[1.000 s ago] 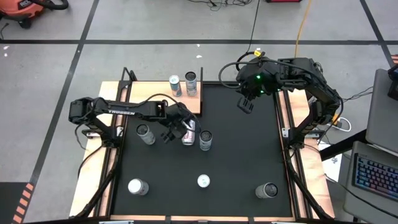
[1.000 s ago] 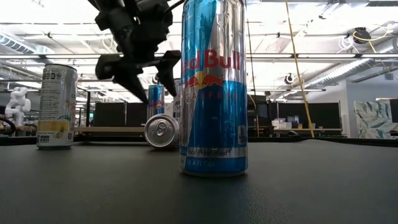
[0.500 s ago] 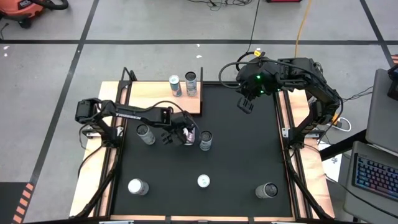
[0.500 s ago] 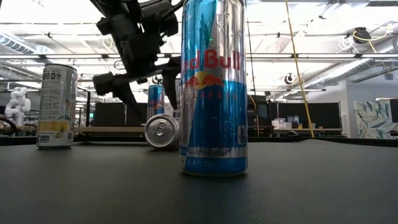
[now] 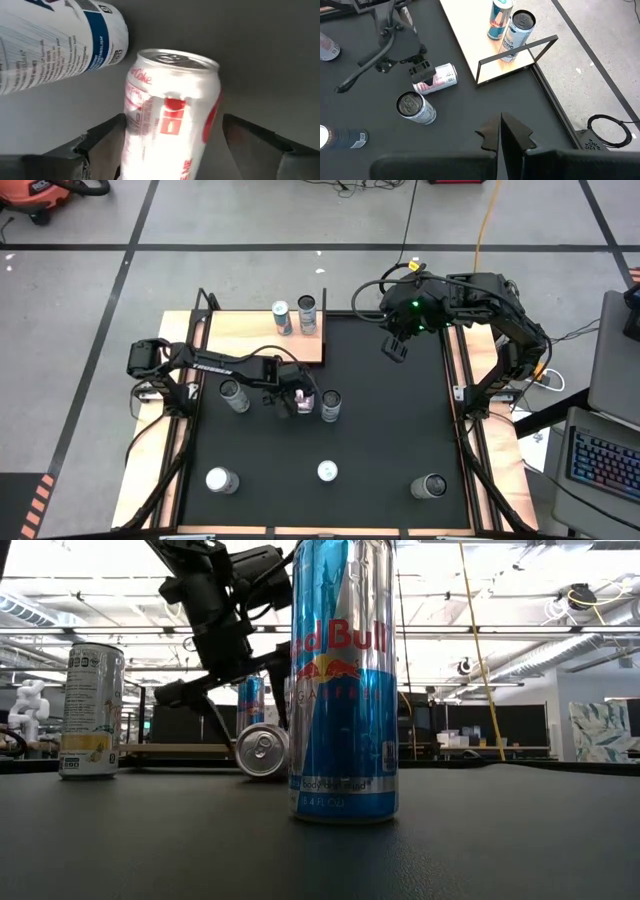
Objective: Place canned beverage on shelf
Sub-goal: Put the top red-silver soda can on the shelf
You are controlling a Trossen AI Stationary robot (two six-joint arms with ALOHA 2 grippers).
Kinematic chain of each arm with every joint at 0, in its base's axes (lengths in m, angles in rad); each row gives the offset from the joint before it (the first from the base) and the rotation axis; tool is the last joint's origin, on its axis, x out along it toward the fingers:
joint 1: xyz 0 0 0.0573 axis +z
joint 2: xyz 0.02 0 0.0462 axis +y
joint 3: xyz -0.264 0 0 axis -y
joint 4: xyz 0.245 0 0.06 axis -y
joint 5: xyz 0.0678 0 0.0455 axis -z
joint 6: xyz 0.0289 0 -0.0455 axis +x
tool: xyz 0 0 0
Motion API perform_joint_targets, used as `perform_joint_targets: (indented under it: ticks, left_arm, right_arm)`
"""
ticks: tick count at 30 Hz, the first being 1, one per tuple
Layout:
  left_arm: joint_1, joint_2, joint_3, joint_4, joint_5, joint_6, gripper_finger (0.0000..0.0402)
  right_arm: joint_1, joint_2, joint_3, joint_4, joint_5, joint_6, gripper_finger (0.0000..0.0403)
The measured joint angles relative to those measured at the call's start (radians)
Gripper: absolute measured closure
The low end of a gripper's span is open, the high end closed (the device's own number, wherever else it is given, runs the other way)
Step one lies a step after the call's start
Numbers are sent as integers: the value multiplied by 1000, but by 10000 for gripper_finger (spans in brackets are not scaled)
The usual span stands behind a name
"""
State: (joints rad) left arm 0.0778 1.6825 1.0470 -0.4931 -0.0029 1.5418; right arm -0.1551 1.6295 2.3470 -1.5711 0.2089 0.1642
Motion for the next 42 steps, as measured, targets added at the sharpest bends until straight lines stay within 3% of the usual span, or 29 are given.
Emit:
perform_joint_targets:
  ticks: [15,22,30,42]
  left_arm:
    - [-2,91,6,38,-43,35,84]
    - [-2,92,5,25,-65,-165,84]
    - [-14,94,3,26,-89,-177,86]
    - [-39,95,1,29,-111,-433,125]
  right_arm:
    - [0,0,0,0,-1,0,403]
    - [0,0,0,0,-1,0,403]
    - [0,0,0,0,-1,0,403]
    - [0,0,0,0,-1,0,403]
